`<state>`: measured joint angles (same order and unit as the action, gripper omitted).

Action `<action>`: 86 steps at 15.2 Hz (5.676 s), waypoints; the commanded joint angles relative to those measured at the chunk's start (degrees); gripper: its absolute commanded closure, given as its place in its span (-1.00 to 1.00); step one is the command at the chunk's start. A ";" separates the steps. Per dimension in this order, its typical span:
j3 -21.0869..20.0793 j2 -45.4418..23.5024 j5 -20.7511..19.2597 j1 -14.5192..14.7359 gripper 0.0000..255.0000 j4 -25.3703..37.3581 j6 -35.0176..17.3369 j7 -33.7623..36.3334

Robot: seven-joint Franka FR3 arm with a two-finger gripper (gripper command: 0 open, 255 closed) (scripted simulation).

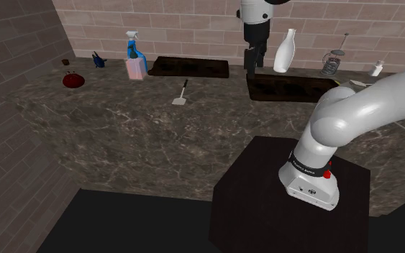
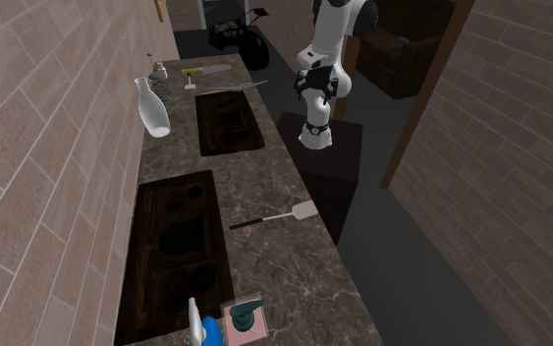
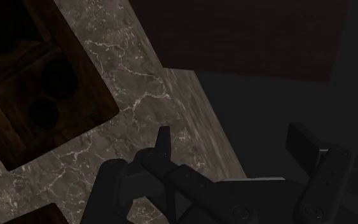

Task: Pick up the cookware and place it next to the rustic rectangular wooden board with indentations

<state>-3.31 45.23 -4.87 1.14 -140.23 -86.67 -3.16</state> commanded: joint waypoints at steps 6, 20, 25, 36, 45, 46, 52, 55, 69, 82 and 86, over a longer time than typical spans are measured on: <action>-3.45 -8.97 3.02 -2.13 -1.00 1.23 -8.92 10.74; -8.79 -37.93 2.72 -8.23 -1.00 15.34 -27.82 38.83; -8.38 -48.08 0.57 -9.39 -1.00 23.31 -31.48 48.07; -4.34 -66.95 -2.17 -9.96 -1.00 41.92 -35.12 63.13; -4.04 -69.34 -2.71 -9.95 -1.00 40.23 -39.19 63.48; -4.04 -69.34 -2.71 -9.95 -1.00 40.23 -39.19 63.48; -4.04 -69.34 -2.71 -9.95 1.00 40.23 -39.19 63.48; -4.04 -69.34 -2.71 -9.95 1.00 40.23 -39.19 63.48; -4.35 -66.48 -1.98 -10.08 1.00 43.18 -33.42 62.77; -4.62 -63.86 -1.24 -10.09 1.00 49.40 -24.64 61.93; -4.04 -54.97 0.10 -12.25 1.00 37.00 -28.40 59.33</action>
<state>-7.46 -11.99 -5.09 -10.67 -100.28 -114.32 56.73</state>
